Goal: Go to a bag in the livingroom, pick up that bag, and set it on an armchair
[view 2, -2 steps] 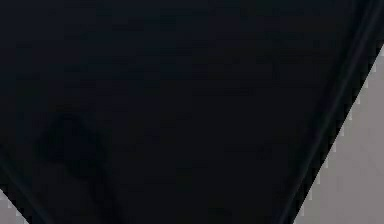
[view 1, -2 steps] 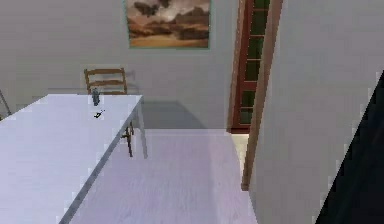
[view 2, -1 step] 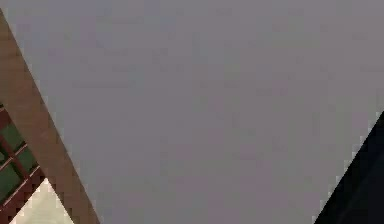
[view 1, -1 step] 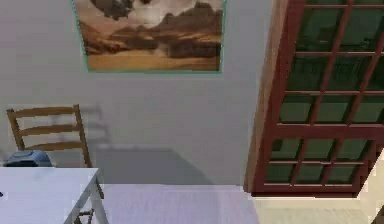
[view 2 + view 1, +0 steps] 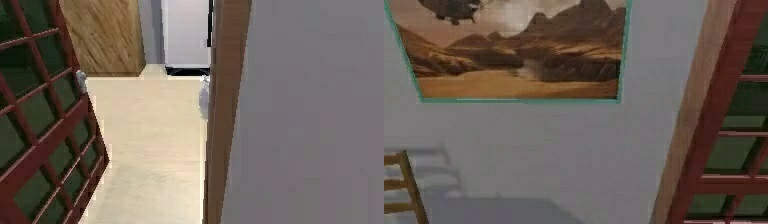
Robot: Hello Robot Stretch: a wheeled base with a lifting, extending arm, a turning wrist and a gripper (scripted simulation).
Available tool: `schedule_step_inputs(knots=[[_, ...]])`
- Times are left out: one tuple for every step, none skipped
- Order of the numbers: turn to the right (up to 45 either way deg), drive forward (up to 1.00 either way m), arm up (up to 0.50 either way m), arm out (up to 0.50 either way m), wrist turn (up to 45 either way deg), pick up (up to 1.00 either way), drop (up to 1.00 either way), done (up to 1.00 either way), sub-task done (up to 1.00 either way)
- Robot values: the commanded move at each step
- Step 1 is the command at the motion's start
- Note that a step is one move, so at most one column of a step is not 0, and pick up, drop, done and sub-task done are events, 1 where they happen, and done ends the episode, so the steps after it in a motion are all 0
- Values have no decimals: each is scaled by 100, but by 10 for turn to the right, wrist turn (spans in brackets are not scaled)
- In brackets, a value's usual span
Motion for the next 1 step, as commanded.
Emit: schedule_step_inputs(knots=[[450, 0, 0, 0, 0, 0, 0, 0, 0]])
